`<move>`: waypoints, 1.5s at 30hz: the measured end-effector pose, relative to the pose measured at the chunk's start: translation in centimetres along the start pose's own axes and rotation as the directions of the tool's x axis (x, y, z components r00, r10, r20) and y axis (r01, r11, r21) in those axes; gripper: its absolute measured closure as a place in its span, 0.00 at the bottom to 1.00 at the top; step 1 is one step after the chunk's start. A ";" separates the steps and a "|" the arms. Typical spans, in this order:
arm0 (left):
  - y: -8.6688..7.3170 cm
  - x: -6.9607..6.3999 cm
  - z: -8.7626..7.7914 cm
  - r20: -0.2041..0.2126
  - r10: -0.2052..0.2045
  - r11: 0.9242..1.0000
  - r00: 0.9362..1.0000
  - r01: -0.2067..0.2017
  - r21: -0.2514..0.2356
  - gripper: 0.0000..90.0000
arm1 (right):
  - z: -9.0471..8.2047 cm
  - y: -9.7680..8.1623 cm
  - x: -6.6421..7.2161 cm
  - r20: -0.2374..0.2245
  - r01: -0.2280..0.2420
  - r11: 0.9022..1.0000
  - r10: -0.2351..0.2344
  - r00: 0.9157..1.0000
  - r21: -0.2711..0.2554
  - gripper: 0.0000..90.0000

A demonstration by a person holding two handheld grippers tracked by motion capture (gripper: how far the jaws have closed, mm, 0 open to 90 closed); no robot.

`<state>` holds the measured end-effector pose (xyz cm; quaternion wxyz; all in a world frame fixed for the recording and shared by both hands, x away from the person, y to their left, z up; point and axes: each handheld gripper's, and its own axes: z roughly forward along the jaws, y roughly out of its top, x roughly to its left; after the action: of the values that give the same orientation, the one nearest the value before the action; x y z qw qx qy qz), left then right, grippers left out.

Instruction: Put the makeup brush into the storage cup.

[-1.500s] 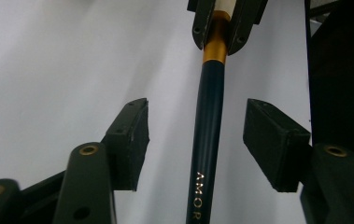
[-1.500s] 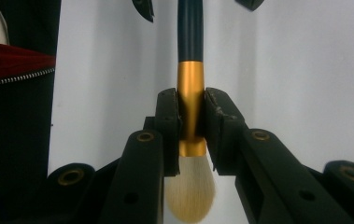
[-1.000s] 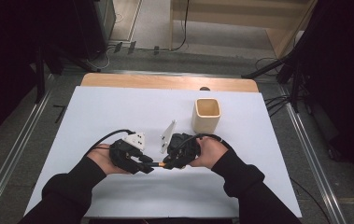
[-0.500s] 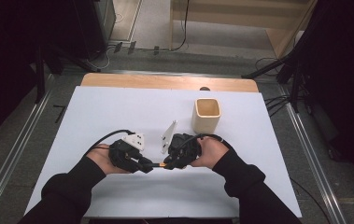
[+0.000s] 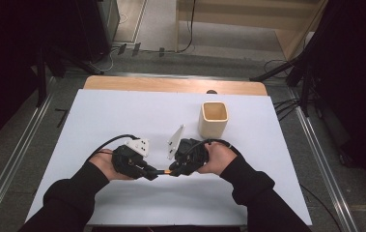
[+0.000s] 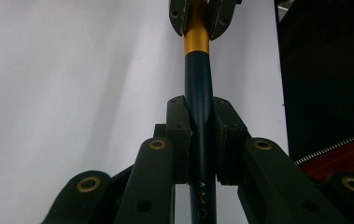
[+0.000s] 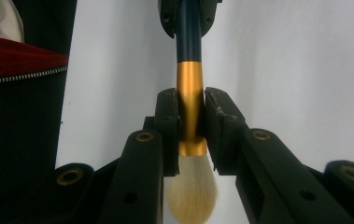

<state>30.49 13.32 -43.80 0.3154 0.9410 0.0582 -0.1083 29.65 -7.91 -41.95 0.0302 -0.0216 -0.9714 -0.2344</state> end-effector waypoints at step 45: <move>-3.4 0.3 -2.3 -0.015 -0.253 0.940 0.967 0.242 -0.239 0.89 | -4.9 -9.8 -0.3 0.036 -0.320 0.777 0.402 0.915 -0.542 0.26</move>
<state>30.53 17.46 -44.06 0.4072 0.8843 0.1958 -0.1180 29.63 -18.85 -42.11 -0.0051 -0.2326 -0.8470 -0.4780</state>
